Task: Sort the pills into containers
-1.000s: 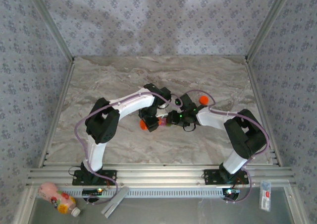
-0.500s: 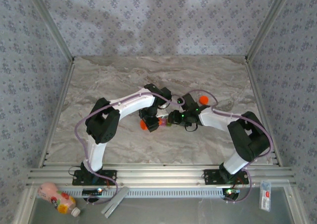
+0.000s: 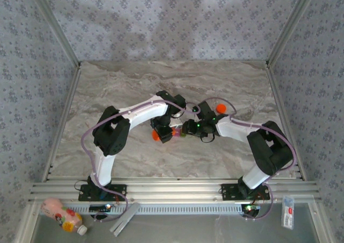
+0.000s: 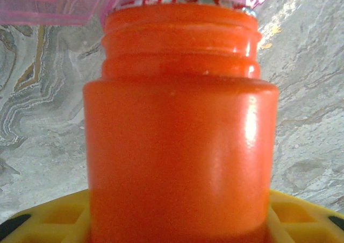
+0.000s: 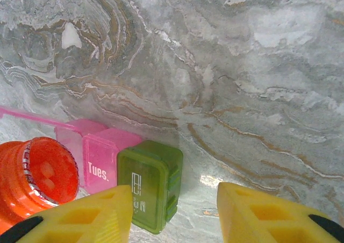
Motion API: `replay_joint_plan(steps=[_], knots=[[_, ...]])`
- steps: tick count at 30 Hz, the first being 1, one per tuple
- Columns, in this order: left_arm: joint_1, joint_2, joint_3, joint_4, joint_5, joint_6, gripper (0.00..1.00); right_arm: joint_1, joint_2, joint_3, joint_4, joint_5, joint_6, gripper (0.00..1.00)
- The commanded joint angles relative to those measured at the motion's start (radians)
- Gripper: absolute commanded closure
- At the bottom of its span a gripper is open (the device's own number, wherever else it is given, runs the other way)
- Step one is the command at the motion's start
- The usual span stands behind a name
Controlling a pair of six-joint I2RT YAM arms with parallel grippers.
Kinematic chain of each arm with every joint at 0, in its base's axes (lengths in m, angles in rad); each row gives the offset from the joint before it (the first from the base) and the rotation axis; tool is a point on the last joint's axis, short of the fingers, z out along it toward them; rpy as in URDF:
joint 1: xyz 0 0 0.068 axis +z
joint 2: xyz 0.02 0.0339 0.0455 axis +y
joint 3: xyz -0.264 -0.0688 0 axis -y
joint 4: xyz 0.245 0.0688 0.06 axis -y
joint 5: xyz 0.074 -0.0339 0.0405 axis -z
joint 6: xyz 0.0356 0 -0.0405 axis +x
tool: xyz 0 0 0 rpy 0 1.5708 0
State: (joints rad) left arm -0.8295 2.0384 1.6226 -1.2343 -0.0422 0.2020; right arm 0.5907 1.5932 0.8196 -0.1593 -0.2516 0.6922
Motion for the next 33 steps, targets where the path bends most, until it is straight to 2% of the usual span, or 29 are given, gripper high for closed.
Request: replay_joint_plan(steps=[1,33], knots=[[0.015,-0.004,0.017,-0.034,-0.001,0.020,1.00,0.005,0.016,-0.001,0.024,-0.015,0.015,0.53],[0.056,-0.058,0.061,-0.035,-0.012,0.028,1.00,0.012,0.086,0.041,0.037,-0.029,0.017,0.53]])
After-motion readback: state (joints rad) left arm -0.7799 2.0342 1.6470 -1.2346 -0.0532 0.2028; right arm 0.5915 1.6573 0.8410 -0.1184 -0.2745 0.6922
